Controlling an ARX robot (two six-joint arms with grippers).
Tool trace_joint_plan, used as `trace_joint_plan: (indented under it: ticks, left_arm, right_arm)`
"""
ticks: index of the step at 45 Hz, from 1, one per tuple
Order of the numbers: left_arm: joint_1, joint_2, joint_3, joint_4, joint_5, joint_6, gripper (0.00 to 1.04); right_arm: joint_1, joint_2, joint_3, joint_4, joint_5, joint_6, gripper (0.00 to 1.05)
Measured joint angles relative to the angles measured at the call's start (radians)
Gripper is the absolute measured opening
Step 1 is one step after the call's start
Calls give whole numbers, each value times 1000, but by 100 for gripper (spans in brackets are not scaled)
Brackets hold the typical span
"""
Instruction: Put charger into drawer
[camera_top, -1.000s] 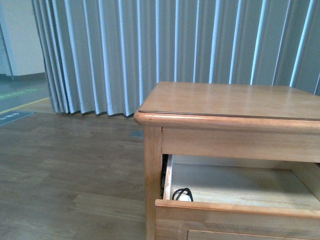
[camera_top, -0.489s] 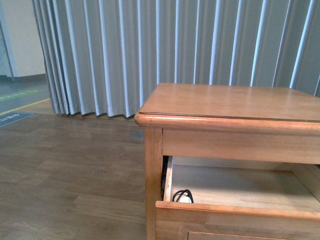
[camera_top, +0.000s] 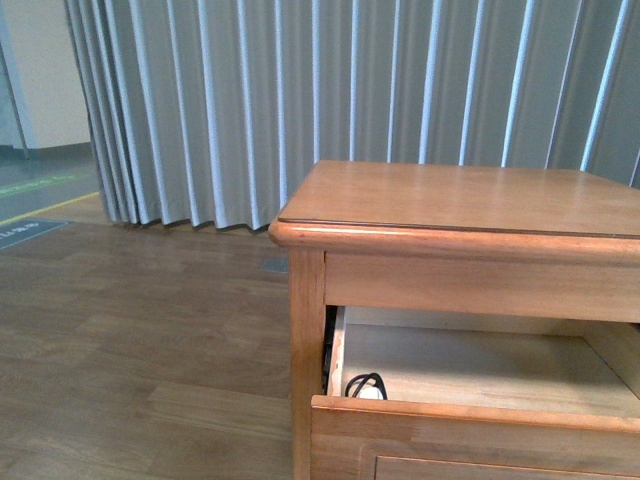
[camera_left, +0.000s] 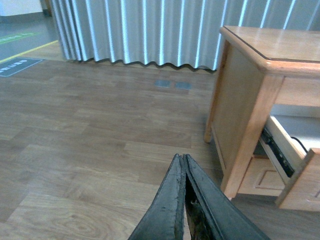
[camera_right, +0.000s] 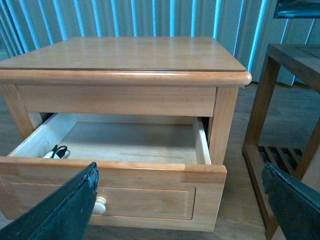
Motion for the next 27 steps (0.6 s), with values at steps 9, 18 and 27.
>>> trace_joint_plan:
  ticks: [9,18,27]
  left_arm:
    - [2,-13,-18,0,6,2,4]
    - [3,-54,-55,3,6,2,4]
    - [3,-56,-55,3,6,2,4]
  right_arm:
    - [0,0,0,0,0,0,96]
    - [0,0,0,0,0,0,96]
    - [0,0,0,0,0,0,96]
